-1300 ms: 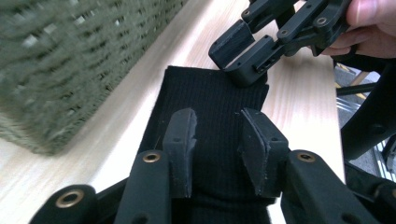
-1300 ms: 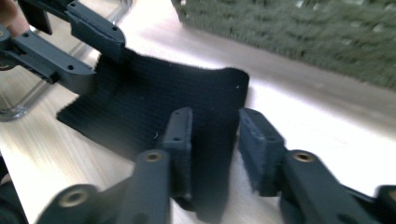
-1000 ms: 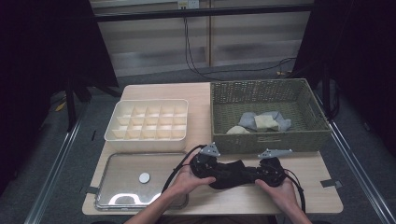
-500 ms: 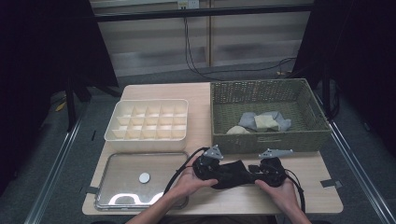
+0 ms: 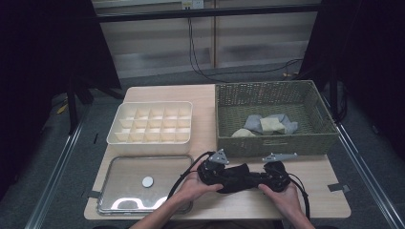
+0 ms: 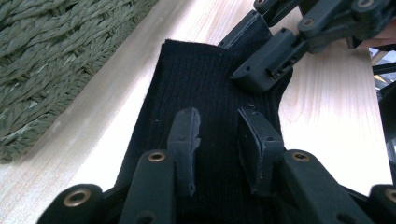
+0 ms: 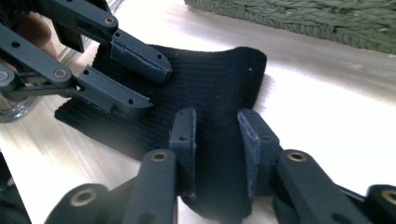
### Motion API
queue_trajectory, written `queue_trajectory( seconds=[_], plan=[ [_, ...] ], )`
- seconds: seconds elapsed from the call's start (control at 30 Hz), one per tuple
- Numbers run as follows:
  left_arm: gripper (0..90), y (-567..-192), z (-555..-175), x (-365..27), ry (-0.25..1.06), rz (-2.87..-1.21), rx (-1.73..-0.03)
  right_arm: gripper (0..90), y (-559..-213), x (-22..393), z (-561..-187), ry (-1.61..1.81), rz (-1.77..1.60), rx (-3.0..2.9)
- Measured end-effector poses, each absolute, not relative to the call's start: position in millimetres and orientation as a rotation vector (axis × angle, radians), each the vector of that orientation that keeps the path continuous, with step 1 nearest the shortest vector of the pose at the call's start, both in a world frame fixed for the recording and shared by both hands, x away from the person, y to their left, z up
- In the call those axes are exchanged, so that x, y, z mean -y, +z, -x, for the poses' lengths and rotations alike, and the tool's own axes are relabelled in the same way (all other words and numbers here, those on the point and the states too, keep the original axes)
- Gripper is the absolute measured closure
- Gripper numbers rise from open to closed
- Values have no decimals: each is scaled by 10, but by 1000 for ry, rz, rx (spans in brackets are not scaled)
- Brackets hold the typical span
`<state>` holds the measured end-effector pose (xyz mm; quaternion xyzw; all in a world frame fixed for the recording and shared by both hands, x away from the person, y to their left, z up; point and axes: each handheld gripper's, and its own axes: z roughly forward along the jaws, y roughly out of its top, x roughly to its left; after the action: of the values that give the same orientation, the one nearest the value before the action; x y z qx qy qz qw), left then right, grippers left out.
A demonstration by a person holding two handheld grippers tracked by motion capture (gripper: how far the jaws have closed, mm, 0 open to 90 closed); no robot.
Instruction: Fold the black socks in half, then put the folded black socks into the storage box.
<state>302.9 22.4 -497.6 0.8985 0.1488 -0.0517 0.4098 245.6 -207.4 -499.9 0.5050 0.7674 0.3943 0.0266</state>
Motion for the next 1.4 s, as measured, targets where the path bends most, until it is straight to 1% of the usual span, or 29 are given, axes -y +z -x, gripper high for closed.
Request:
queue_trajectory(
  seconds=[0.07, 0.27, 0.43, 0.63, 1.23, 1.33, 1.4],
  plan=[
    [675, -4977, -3030, -224, -130, -2262, -374, 742, -5000, 2079, -2460, 1238, -1570, -2363],
    [677, -4981, -3028, -223, -129, -2256, -377, 777, -4982, 2088, -2459, 1281, -1574, -2345],
    [677, -4958, -3010, -201, -114, -2281, -391, 779, -4948, 2097, -2454, 1307, -1573, -2334],
    [694, -4974, -3038, -219, -154, -2264, -407, 784, -4917, 2108, -2460, 1341, -1562, -2328],
    [703, -4949, -3007, -206, -113, -2275, -392, 794, -4801, 2027, -2468, 1454, -1506, -2322],
    [702, -4911, -3024, -257, -125, -2268, -410, 794, -4797, 2052, -2477, 1453, -1506, -2315],
    [687, -4867, -2997, -323, -97, -2264, -401, 793, -4792, 2082, -2477, 1462, -1509, -2308]
  ],
)
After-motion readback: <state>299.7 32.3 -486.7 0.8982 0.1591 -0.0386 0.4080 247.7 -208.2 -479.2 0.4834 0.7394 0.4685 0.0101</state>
